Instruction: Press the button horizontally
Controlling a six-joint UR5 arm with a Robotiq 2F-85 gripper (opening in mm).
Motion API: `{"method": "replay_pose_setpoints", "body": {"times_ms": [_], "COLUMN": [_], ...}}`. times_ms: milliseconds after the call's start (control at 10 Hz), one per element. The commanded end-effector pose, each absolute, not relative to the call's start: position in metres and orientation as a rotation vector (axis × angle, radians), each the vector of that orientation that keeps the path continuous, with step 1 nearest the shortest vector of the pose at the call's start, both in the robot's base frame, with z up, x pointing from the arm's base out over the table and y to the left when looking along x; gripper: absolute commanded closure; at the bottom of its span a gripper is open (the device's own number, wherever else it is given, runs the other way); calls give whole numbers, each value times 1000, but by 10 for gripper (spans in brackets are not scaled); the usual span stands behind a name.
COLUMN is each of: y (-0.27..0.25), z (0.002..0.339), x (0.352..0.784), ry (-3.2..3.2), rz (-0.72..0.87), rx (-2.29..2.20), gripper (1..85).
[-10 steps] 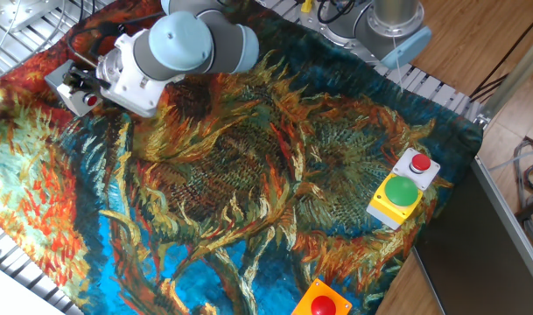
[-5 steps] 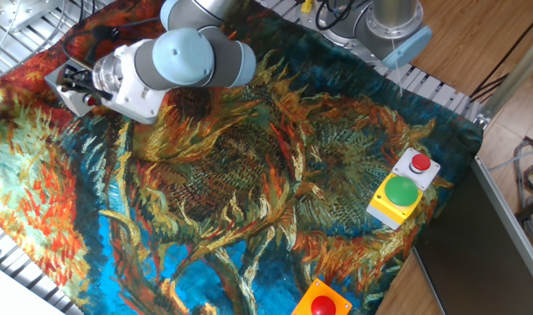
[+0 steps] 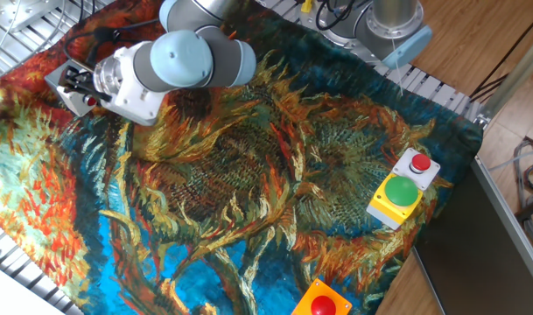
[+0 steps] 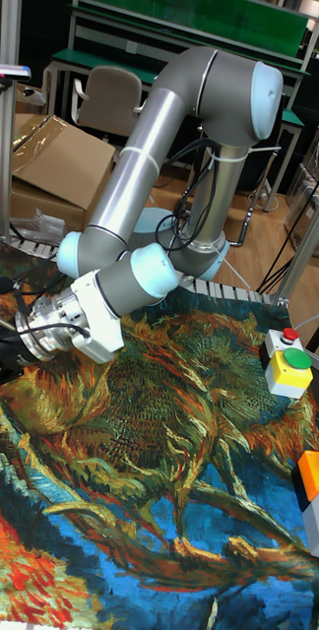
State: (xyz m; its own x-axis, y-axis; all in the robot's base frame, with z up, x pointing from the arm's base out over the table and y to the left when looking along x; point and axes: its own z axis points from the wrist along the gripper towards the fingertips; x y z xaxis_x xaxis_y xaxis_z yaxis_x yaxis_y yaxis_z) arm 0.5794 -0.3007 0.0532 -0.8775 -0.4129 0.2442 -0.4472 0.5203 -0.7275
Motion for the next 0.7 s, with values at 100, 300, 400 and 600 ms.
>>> {"method": "replay_pose_setpoints", "body": {"times_ms": [100,300,400,600], "y": [-299,-305,-304,-300], "z": [50,53,55,55], "x": [586,588,588,588], "ry": [-2694,-2662,-2651,-2652], "rz": [1324,1355,1357,1346], "rx": [777,792,806,807], "gripper": [233,230,227,223]}}
